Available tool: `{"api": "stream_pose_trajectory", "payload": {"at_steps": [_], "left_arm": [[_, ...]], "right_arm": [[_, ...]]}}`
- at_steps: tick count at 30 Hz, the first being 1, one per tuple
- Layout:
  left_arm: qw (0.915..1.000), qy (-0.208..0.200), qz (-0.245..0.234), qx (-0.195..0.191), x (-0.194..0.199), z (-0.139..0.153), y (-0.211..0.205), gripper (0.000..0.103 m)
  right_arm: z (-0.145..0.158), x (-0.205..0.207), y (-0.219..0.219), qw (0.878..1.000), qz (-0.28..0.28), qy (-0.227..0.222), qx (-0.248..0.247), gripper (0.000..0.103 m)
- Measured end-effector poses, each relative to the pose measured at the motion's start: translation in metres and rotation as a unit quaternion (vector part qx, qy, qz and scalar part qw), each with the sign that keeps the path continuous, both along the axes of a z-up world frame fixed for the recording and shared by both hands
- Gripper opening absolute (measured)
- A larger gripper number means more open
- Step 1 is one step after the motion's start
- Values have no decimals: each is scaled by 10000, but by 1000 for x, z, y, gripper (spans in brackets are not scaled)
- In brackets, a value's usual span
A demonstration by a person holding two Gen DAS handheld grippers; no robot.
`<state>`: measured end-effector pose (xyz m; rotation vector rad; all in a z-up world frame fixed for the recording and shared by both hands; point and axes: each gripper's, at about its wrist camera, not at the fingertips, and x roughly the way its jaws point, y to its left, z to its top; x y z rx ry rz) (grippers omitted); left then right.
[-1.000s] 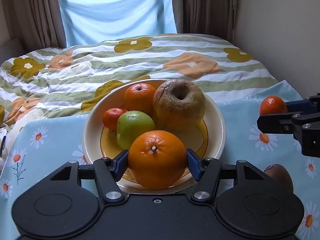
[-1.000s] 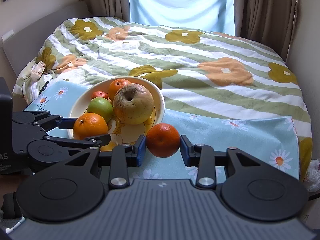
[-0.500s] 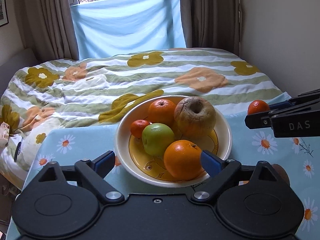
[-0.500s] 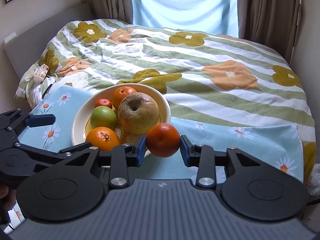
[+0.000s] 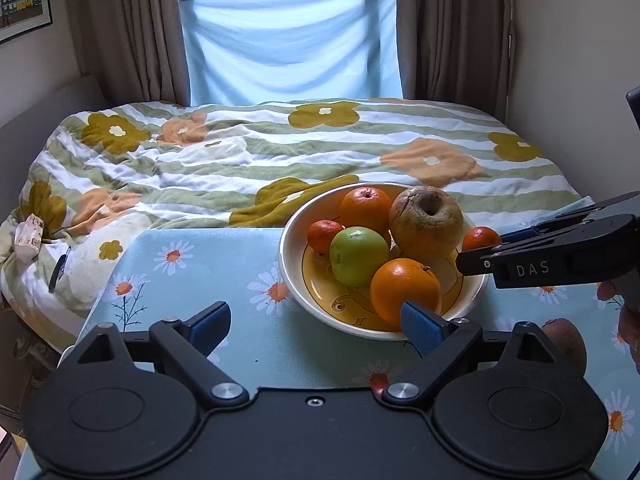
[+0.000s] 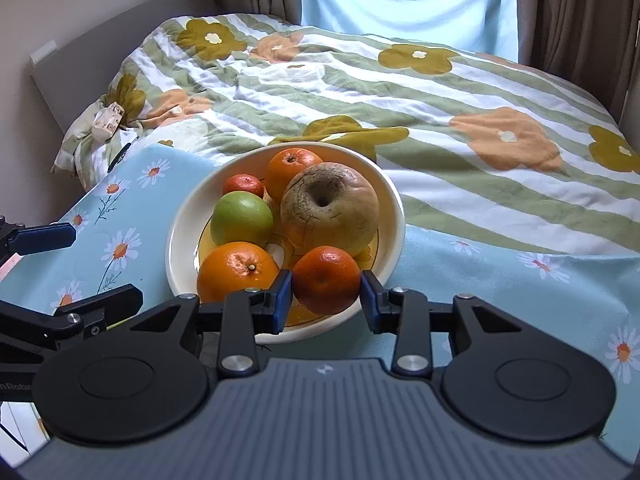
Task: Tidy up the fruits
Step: 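Carry the orange and tangerine into the bowl and open both tools, then withdraw both tools and move them toward the green apple and red tomato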
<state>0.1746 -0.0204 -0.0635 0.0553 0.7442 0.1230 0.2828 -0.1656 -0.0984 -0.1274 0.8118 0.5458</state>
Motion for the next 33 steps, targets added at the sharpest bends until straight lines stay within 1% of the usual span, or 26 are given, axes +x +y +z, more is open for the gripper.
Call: {"api": "stream_pose_trajectory", "payload": {"at_steps": [10,11,13,14,15,16,17,21,33], "left_arm": [[9997,-7,218,-128,-4,-5,8,94],[9996,-6,226,-141,-5,-5,8,94],[9996,-1,238,-148,-6,-4,8,94],[9996,2,241,-149,-6,-3,7,94],[9996,1,243,-150,-7,-3,7,94],[9996,-2,244,-152,-8,-2,7,94],[9996,-3,248,-155,-9,-1,6,94],[9994,-20,294,-194,-13,4,5,94],[9990,-330,281,-130,-33,35,-3,95]], "right_arm": [[-15,7,7,9999,152,29,74,52],[-15,7,6,9999,131,10,91,58],[-14,6,3,9999,103,-10,134,64],[-13,6,1,9998,107,-1,157,72],[-12,5,-1,9998,84,-2,182,85],[-11,4,-3,9998,21,-22,208,92],[-9,2,-6,9997,-39,-44,230,102],[-1,-3,-13,9995,-114,-101,275,103],[33,-33,-24,9989,-164,-377,228,103]]}}
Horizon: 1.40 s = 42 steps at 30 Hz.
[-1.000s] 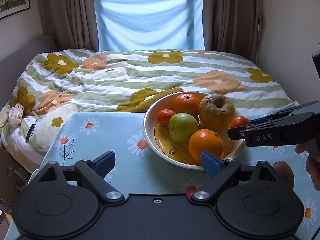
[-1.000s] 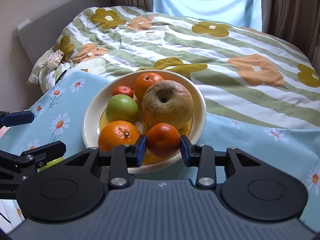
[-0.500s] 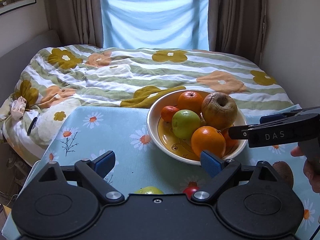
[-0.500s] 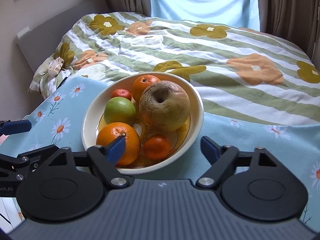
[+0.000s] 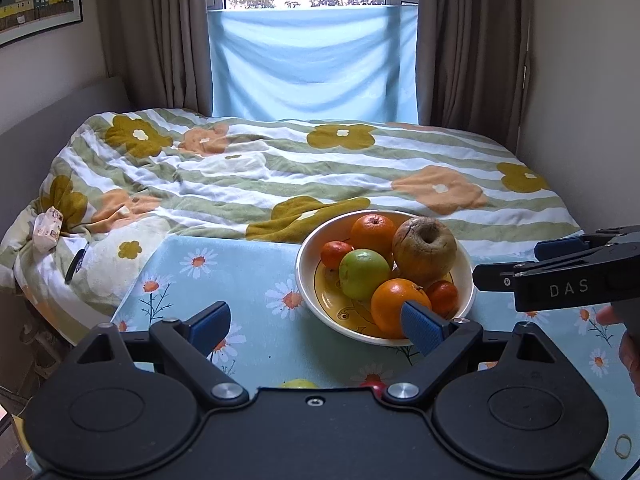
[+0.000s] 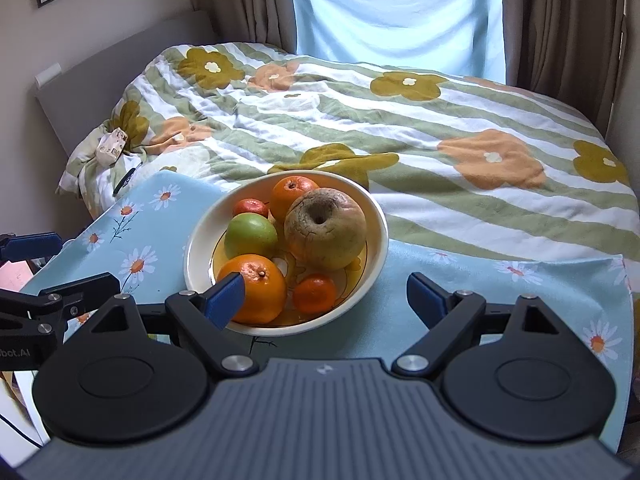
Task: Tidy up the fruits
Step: 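Withdraw both tools and move them toward the green apple and red tomato, then grasp the large green apple with the left tool while the right tool grasps the red tomato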
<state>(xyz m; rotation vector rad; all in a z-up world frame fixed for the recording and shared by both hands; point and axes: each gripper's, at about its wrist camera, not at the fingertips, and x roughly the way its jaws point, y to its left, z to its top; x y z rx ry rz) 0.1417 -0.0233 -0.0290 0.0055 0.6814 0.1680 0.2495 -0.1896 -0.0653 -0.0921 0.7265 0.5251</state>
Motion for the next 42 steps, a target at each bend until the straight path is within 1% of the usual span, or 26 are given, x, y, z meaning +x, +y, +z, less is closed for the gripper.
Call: {"api": "stream_pose_trajectory", "payload": {"at_steps": [4,9,15,17,20,24,27,31,42], "left_arm": [[9999,-87,-59,22,-11,9,-4,95],[9998,-163,-93,52,-27,18,-9,95],[9996,-212,-197,44,-46,28,-6,100],[9992,-244,-307,47,-52,32,-4,100],[9981,-302,-533,73,-61,36,-1,102],[9960,-294,-840,56,-70,38,3,102],[9941,-279,-1042,53,-74,36,9,102],[9910,-183,-1324,50,-76,31,19,102],[9799,148,-1976,215,-59,3,47,102]], "right_arm": [[14,-13,-3,9999,-23,-136,-34,103],[27,-33,-11,9998,-109,-183,-15,103],[39,-62,-16,9991,-322,-280,-29,103],[45,-72,-16,9982,-490,-323,-89,103],[54,-93,-17,9960,-726,-520,-96,103],[61,-114,-16,9927,-1053,-550,-193,103],[60,-130,-15,9907,-1263,-457,-206,103],[54,-150,-12,9867,-1602,-258,-88,103],[19,-189,1,9705,-2402,197,-19,103]]}}
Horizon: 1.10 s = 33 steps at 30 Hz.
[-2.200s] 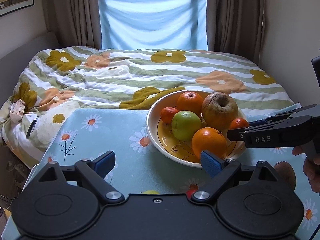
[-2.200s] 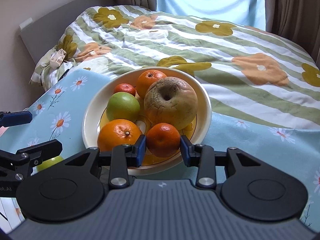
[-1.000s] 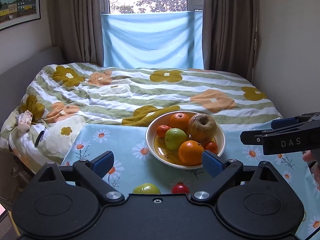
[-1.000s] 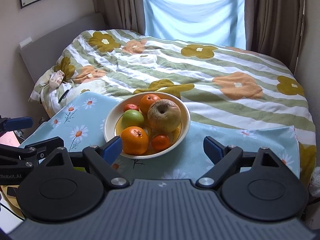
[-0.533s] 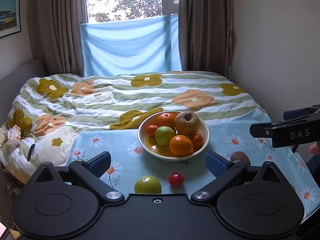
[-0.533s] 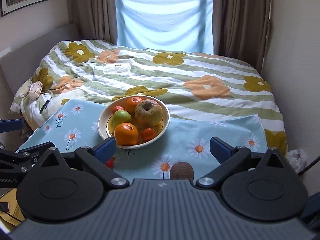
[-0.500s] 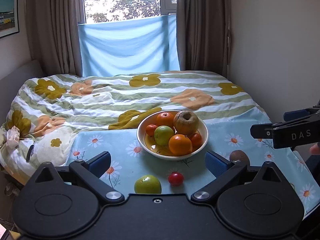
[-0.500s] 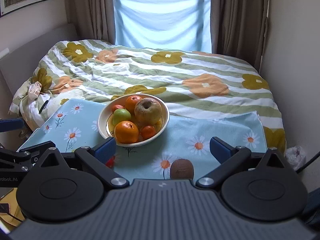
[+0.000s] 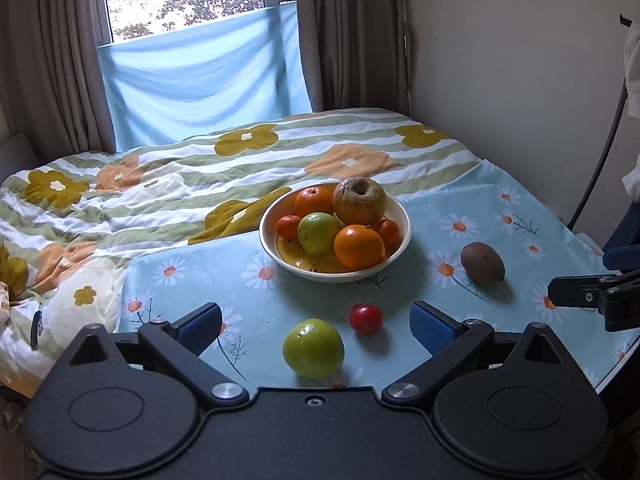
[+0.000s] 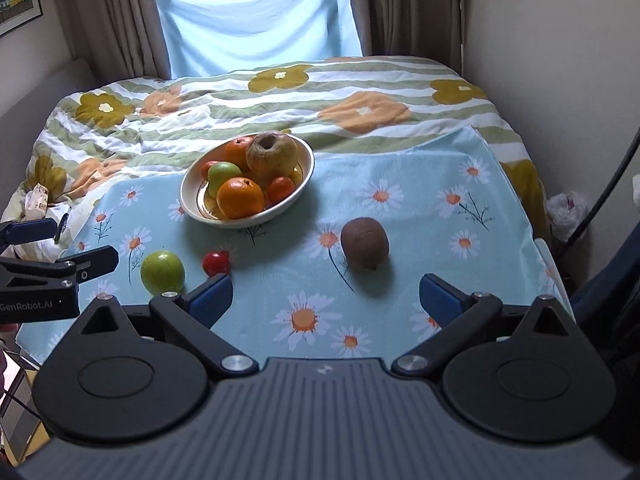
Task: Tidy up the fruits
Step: 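Grasp the large green apple with the left tool while the right tool grasps the red tomato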
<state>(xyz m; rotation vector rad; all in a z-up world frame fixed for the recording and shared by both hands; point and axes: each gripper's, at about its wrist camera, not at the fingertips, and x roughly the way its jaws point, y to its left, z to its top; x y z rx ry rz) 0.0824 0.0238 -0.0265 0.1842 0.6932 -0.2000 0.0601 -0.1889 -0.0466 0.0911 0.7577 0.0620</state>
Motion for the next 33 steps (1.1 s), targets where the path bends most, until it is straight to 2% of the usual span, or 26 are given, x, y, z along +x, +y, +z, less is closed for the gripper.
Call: {"api": "stream_pose_trajectory", "payload": {"at_steps": [9,17,19,22,27,31,33], "left_arm": [[9972,277,-647,270,24,-34,10,101],[9899,447,-1231,539,50,-67,14,93],[9881,485,-1335,597,55,-74,13,88],[9854,571,-1472,641,63,-83,13,81],[9821,691,-1626,645,65,-94,13,81],[9814,757,-1635,667,66,-101,13,65],[9818,706,-1657,600,64,-103,14,62]], "right_arm": [[-39,-17,19,9979,-522,376,-6,103],[-70,-15,31,9939,-851,694,-67,103],[-77,-13,33,9931,-871,775,-91,103],[-86,-9,35,9919,-897,893,-85,97],[-93,-6,38,9907,-948,958,-162,95],[-95,-2,38,9901,-953,1018,-189,92],[-96,-1,38,9899,-940,1039,-199,90]]}}
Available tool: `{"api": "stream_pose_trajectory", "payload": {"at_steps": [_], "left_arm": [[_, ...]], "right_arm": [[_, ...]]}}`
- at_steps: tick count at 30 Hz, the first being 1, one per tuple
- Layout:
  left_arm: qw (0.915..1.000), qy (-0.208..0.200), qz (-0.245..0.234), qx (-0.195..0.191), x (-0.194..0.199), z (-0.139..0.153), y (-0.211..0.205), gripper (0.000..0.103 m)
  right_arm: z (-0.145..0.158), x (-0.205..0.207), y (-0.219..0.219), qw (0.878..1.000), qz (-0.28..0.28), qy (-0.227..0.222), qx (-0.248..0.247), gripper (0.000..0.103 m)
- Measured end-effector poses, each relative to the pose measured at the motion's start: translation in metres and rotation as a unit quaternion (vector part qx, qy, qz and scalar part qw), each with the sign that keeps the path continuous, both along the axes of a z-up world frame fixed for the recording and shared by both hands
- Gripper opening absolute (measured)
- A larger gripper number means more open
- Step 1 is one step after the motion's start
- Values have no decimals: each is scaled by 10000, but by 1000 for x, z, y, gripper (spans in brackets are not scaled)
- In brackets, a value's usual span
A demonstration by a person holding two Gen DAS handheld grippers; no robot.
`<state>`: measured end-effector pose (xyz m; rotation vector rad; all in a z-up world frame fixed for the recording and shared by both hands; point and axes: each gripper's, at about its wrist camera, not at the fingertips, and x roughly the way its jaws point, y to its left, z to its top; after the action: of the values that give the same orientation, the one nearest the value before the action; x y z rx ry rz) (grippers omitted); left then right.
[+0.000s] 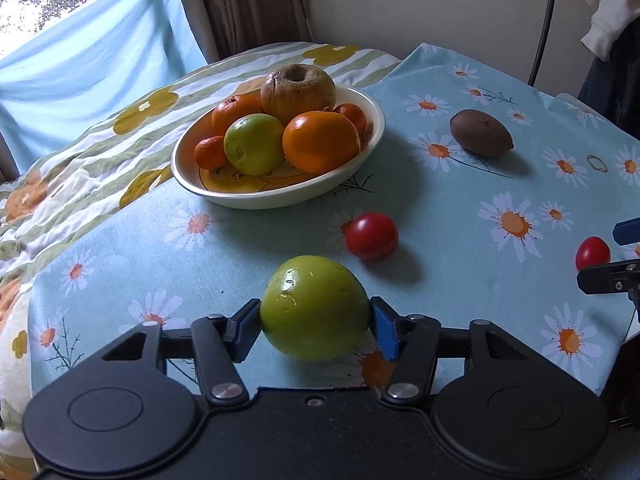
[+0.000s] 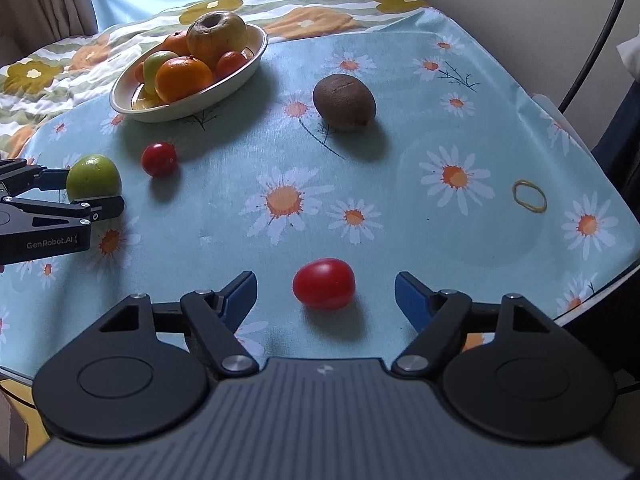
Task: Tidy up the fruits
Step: 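Grasp the large green apple with the left tool while the right tool grasps the red tomato, then carry the green apple into the bowl and open the left tool while the right tool carries the tomato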
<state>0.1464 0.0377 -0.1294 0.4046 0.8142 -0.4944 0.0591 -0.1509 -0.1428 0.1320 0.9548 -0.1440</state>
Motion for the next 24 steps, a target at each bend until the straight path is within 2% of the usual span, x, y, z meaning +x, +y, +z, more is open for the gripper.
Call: {"api": "stream_pose_trajectory", "payload": {"at_steps": [5,15,22,23,24], "left_arm": [[9997,-145,-10,212,-9,-1,-5,61],[9997,63,244,-27,-18,0,6,61],[9987,177,463,-133,-31,1,5,61],[9983,206,525,-157,-33,1,6,61],[9979,216,587,-175,-34,2,6,61]], "right_arm": [[-2,2,1,10000,59,49,-52,84],[-8,6,3,9996,210,134,-127,70],[-9,8,2,9991,369,173,-145,68],[-10,9,2,9990,399,177,-115,62],[-10,9,1,9987,462,183,-83,50]]}}
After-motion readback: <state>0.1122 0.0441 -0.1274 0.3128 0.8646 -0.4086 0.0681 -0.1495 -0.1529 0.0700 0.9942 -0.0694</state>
